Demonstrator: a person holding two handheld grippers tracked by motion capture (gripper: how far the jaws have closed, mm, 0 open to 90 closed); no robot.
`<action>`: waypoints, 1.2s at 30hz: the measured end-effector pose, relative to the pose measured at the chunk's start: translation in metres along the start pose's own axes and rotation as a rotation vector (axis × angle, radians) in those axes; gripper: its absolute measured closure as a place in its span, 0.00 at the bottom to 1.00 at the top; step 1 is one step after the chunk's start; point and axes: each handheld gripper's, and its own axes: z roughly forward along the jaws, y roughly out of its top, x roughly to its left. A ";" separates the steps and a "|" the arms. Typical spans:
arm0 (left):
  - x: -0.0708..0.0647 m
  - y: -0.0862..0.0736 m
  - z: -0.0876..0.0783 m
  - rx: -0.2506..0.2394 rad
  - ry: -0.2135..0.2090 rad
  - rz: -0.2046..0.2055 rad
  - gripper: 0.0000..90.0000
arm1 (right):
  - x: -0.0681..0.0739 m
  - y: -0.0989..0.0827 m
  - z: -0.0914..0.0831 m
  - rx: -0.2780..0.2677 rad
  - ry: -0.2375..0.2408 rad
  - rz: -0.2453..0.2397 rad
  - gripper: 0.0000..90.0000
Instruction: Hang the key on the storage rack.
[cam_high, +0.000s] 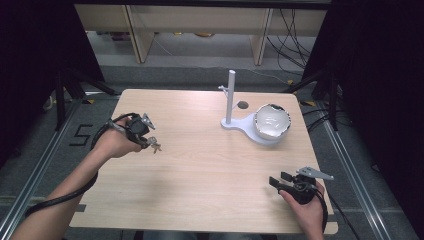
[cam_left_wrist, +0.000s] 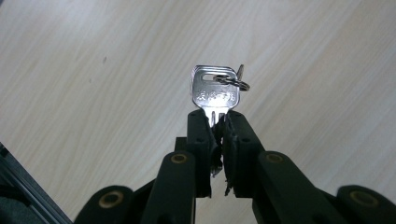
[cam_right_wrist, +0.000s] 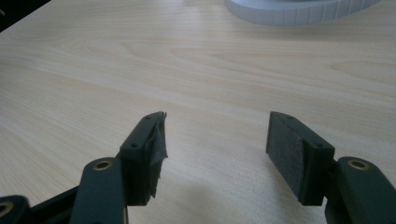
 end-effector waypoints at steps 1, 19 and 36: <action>0.000 0.000 0.000 0.000 0.000 0.000 0.90 | 0.000 0.000 0.000 0.000 0.000 0.000 0.43; 0.003 0.045 -0.004 -0.121 0.037 -0.007 0.90 | -0.002 0.001 0.002 -0.004 0.003 -0.039 0.43; 0.000 0.082 0.000 -0.220 0.057 0.009 0.90 | -0.003 0.001 0.002 -0.005 -0.007 -0.044 0.43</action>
